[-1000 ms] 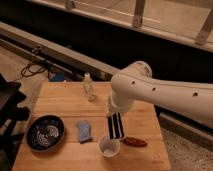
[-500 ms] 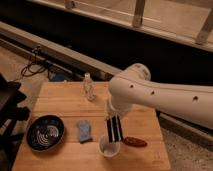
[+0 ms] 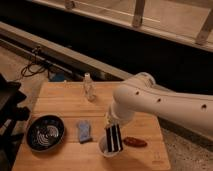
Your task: Place the eraser in the ceramic cup
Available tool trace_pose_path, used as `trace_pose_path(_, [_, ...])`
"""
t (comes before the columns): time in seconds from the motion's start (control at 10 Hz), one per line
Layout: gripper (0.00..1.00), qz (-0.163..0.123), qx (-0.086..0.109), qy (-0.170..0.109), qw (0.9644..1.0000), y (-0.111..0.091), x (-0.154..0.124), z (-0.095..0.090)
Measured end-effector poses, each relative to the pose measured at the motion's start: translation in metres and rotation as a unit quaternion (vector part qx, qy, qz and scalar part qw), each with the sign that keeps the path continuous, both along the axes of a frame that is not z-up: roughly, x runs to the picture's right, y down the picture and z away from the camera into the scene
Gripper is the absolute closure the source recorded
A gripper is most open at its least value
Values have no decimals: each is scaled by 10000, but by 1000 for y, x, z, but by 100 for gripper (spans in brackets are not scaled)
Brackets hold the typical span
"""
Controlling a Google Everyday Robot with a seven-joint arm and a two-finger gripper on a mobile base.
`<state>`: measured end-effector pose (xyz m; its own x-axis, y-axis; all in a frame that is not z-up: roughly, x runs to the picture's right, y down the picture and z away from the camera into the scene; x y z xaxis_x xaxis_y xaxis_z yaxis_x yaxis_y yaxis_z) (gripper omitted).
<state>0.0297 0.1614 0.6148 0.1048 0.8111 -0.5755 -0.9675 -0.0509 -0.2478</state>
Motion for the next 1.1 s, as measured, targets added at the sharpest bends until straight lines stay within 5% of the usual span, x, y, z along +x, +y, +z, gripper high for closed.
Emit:
trace_pose_path(0.4, [39, -138, -407, -222, 9988, 29, -18, 12])
trace_pose_path(1.1, [36, -260, -564, -387, 9973, 48, -30, 21])
